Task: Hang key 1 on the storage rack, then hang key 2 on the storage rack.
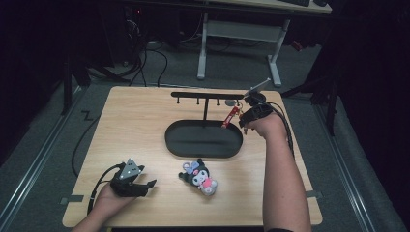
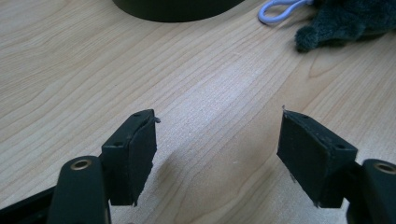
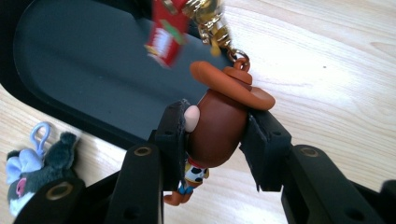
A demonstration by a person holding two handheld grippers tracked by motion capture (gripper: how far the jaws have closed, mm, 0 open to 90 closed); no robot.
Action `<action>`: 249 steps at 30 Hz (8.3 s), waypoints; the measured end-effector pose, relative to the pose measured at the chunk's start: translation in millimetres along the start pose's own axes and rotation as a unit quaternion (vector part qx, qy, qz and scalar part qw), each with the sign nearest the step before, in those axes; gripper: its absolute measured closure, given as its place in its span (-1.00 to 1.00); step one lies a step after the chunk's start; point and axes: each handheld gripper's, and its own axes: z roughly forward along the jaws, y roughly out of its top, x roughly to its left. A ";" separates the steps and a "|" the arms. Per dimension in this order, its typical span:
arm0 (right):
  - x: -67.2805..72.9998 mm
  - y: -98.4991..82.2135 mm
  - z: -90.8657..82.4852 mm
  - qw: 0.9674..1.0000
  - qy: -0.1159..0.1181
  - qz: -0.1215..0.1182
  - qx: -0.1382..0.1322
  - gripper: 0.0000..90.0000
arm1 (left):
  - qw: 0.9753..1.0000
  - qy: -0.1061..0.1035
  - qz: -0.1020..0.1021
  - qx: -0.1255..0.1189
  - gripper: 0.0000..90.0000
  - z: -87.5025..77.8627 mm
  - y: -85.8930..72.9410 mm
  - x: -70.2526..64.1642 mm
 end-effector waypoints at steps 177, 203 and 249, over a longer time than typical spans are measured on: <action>24.4 -201.3 45.5 0.997 -0.055 -0.053 0.011 -0.13 | 1.000 0.016 0.004 -0.023 -0.41 1.1 11.1 -12.9; 66.6 -177.4 10.1 0.991 -0.023 -0.099 0.090 -0.43 | 1.000 0.009 0.012 -0.019 -0.48 4.6 14.4 -14.8; 101.7 -146.5 53.8 0.985 -0.015 -0.139 0.103 0.06 | 1.000 0.002 0.019 -0.008 -0.51 6.6 14.4 -17.4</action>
